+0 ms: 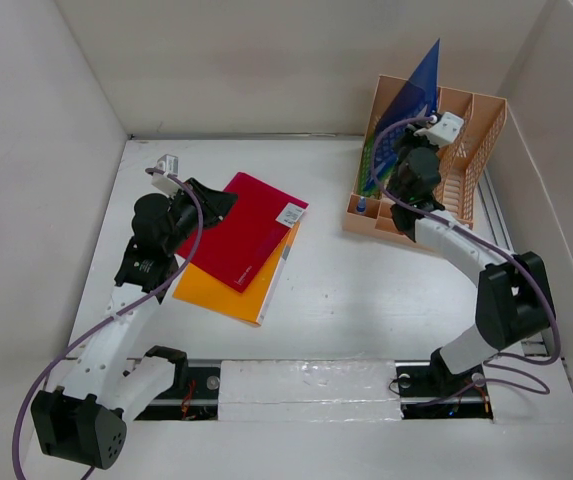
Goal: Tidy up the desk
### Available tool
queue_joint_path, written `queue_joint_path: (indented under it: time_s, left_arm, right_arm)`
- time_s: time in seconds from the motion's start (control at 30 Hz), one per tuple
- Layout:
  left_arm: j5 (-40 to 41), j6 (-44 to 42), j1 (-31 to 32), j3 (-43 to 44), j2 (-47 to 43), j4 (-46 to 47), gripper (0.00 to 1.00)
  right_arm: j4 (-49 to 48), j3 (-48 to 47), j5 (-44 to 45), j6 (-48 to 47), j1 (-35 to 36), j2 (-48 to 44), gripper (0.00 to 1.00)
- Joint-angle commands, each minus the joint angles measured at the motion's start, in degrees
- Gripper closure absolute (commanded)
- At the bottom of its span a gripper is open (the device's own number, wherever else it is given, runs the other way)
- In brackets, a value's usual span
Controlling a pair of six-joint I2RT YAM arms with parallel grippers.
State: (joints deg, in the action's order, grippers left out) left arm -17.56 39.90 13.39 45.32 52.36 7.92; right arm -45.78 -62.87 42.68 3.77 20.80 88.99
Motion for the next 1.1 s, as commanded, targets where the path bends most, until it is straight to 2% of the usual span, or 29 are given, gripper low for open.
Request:
queue_joint_path:
  time_s: [0.0,0.37,0.73,0.87,1.07]
  left_arm:
    - [-0.4,-0.3,-0.4,-0.3,-0.8,2.5,0.88]
    - [-1.3,0.2,-0.4,-0.9,-0.1,3.5,0.88]
    - [-0.5,-0.3,-0.4,-0.1,-0.1,2.4,0.88]
    - [-1.3,0.4,-0.4,-1.1,-0.9,3.6,0.88]
    - [-1.2,0.2,-0.4,-1.1,-1.5,3.6,0.88]
  right_arm:
    - [-3.9,-0.6,1.1,-2.0,1.0,0.7,1.0]
    - [4.1,5.4,0.0,9.7,2.1,2.9,1.0]
    - [8.9,6.3,1.9,7.2,4.0,-1.6,1.0]
    - [13.6,4.1,0.9,5.6,2.2,-3.4,1.0]
    - [13.3,0.8,1.5,2.1,0.3,-2.3,1.0]
